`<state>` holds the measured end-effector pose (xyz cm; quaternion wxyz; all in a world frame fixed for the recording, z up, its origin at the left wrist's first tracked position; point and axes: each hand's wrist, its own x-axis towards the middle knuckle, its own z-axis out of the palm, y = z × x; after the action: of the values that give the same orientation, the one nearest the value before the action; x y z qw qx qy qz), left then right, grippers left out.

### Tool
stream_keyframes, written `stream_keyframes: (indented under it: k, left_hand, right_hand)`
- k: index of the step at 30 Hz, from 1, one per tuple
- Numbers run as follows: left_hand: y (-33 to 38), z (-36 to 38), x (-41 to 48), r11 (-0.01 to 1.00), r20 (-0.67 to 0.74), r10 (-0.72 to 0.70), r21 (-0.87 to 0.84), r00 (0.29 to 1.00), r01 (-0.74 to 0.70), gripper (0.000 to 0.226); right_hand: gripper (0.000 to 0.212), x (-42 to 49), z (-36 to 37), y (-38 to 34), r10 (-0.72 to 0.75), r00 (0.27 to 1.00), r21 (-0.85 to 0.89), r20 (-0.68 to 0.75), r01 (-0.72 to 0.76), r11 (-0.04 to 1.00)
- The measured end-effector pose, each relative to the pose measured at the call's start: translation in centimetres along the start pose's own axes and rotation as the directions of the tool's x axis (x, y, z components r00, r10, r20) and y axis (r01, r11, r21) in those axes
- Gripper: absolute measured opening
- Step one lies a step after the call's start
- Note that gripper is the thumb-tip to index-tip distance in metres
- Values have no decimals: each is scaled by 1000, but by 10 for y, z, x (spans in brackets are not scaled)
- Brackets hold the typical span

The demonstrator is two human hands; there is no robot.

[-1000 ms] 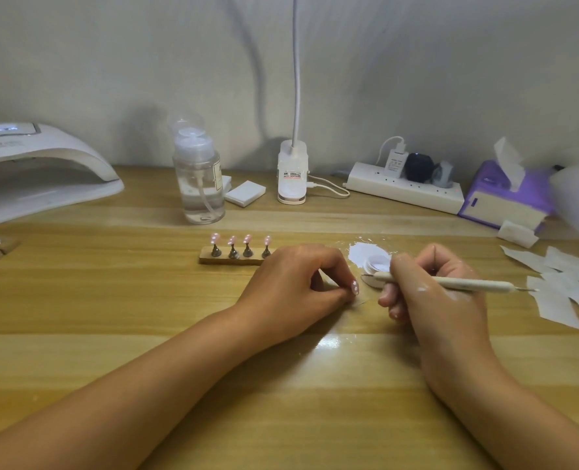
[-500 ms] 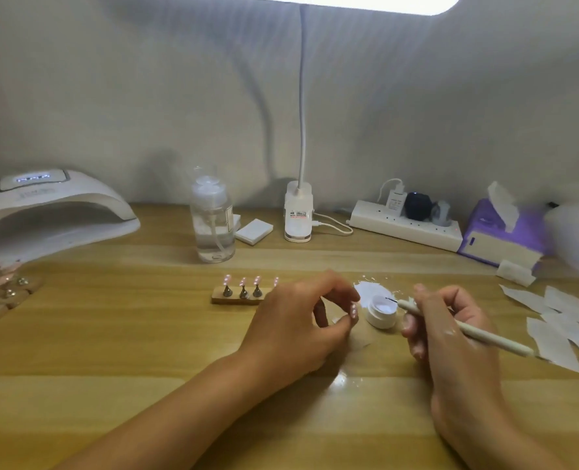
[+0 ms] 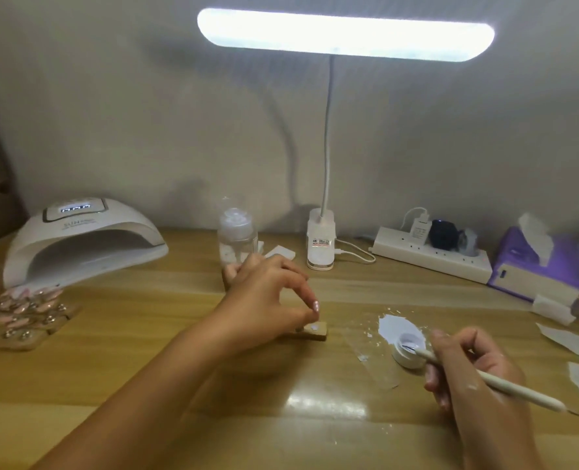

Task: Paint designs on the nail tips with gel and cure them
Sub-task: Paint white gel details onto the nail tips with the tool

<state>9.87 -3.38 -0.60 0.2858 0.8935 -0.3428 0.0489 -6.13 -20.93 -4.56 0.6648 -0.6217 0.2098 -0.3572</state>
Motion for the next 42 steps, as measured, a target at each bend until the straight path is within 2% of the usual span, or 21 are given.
stream_keyframes:
  k: [8, 16, 19, 22, 25, 27, 32, 36, 39, 42]
  left_hand:
    - [3, 19, 1, 988, -43, 43, 151, 998, -36, 11]
    - [-3, 21, 3, 969, -4, 108, 226, 994, -104, 18]
    - [-8, 3, 4, 958, 94, 113, 254, 989, -133, 42]
    - [-24, -33, 6, 944, 275, -36, 325, 961, -58, 60]
    - [-38, -49, 2, 947, 439, -177, 320, 881, 30, 56]
    - [-40, -46, 1, 970, 478, -167, 238, 862, 56, 46]
    - [-46, -36, -9, 986, 328, -50, 164, 944, -4, 25]
    - [-49, -27, -31, 989, 152, 67, 118, 986, -85, 22]
    - [-49, -19, -46, 970, 39, 173, 163, 984, -178, 24]
    - [-47, -10, -55, 970, -41, 200, 147, 979, -192, 23]
  right_hand:
    - [37, 1, 0, 0, -6, 1000, -38, 4, 6, 999]
    - [37, 1, 0, 0, 7, 1000, -49, 15, -6, 999]
    - [37, -1, 0, -1, 13, 1000, -39, 17, -12, 999]
    - [37, -3, 1, -3, 25, 999, -46, 32, -23, 999]
    - [30, -7, 4, -6, 24, 995, -112, 96, -13, 994]
    - [28, -11, 5, -8, -3, 990, -164, 142, 26, 986]
    - [21, -17, 6, -10, -166, 960, -344, 227, 238, 908]
    - [9, -22, 10, -11, -285, 907, -480, 312, 409, 776]
    - [34, -24, 9, -5, -309, 863, -604, 399, 501, 620]
    - [40, -28, 10, -3, -319, 835, -688, 448, 550, 474]
